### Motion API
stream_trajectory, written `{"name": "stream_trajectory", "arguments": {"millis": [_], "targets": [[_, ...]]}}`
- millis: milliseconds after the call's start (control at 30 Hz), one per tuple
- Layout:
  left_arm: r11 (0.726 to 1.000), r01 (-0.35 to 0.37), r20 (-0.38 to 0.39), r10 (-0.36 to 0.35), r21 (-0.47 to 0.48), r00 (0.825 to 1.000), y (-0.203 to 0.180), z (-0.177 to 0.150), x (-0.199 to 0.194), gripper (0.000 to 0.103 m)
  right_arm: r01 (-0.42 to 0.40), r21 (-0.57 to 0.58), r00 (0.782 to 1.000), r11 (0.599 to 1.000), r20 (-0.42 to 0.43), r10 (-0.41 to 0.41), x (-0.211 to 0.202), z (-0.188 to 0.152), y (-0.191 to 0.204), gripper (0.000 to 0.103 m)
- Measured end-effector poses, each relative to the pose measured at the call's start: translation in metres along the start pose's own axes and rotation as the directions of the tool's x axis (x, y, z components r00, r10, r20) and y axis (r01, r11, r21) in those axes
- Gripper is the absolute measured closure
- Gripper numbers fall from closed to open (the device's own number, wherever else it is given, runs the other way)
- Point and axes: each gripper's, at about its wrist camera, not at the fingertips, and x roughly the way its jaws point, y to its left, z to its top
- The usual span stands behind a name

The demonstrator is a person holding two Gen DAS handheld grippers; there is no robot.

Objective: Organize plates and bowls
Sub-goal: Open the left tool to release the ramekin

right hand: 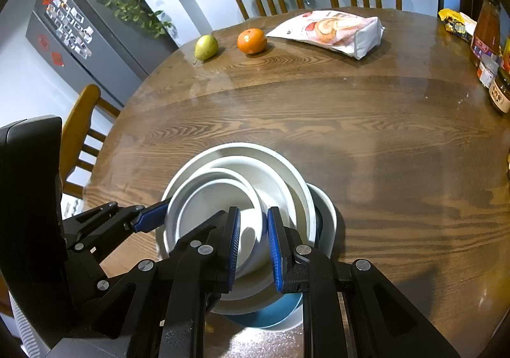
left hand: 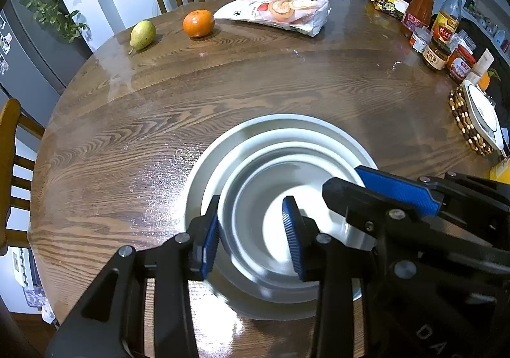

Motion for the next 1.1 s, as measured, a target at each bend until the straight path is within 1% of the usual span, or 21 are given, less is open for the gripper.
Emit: {"name": "stream_trajectory", "arguments": {"millis": [133, 667, 800, 1100], "targets": [[1.0, 0.002, 0.007, -0.002, -0.001, 1.0, -0.001, 0.0, -0.003, 0.065, 0.002, -0.001, 1.0, 1.0, 0.01, -0.002, -0.003, -0.001, 0.0, 0.084], [1.0, -0.007, 0.036, 0.007, 0.002, 0.999, -0.001, -0.001, -0.012, 0.064, 0.002, -0.02, 0.999, 1.0, 0.038, -0.001, -0.013, -0.002, 0.002, 0.084], [1.0, -0.003, 0.062, 0.003, 0.004, 0.998, -0.001, 0.0, -0.021, 0.063, -0.021, -0.023, 0.998, 1.0, 0.059, 0.022, -0.019, -0.001, 0.004, 0.084], [1.0, 0.001, 0.104, -0.001, 0.002, 0.995, -0.003, 0.002, -0.037, 0.063, -0.03, -0.039, 0.995, 0.999, 0.097, 0.034, -0.034, -0.001, 0.011, 0.084]]}}
